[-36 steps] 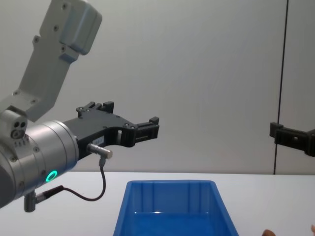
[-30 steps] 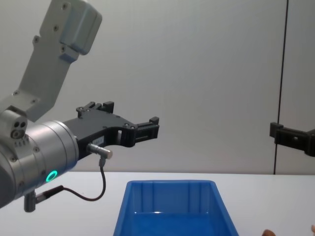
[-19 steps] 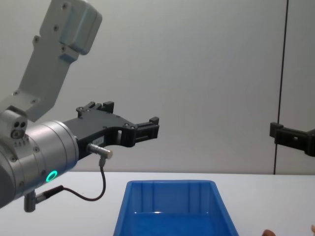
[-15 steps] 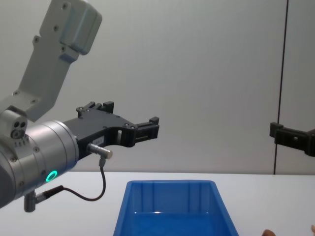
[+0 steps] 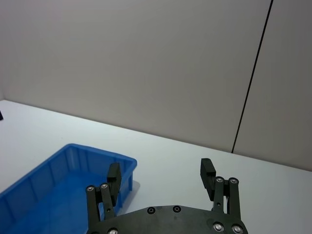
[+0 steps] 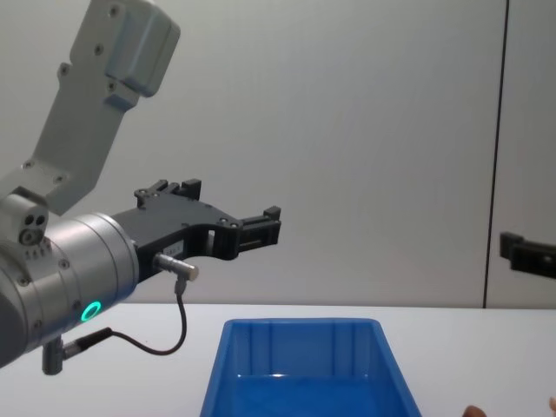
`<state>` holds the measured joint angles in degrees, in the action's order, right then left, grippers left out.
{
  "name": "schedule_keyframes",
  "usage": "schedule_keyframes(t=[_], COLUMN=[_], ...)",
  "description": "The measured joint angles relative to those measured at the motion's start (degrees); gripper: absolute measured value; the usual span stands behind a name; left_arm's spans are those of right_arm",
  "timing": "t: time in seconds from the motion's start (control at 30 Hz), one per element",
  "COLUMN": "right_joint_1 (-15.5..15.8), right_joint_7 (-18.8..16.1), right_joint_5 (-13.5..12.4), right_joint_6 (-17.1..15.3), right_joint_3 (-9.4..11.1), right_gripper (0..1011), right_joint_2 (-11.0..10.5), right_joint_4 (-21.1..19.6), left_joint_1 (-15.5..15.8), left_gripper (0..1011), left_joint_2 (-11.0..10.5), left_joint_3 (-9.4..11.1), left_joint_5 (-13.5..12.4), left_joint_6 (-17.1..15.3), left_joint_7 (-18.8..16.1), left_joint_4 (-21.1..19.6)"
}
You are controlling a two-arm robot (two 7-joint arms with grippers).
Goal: Pick up the two dolls from the table and place them into the box.
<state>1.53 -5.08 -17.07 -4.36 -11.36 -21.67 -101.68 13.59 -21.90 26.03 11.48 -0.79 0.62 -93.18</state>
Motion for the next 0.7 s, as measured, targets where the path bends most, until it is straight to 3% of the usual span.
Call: schedule_keyframes(t=[0.5, 0.7], right_joint_1=[4.0, 4.4], right_joint_7=[-0.2, -0.2], right_joint_5=[-0.8, -0.6], right_joint_6=[-5.2, -8.1], right_joint_3=[2.4, 2.7], right_gripper=[1001, 1001], right_joint_2=[-4.3, -4.9], right_joint_4=[-1.3, -0.5], left_joint_1=[0.0, 0.0], left_gripper=[1001, 1001], left_joint_2=[0.0, 0.0], left_joint_3=[0.0, 0.0], left_joint_5=[0.0, 0.0], left_joint_6=[0.0, 0.0], left_joint_7=[0.0, 0.0], left_joint_4=[0.0, 0.0])
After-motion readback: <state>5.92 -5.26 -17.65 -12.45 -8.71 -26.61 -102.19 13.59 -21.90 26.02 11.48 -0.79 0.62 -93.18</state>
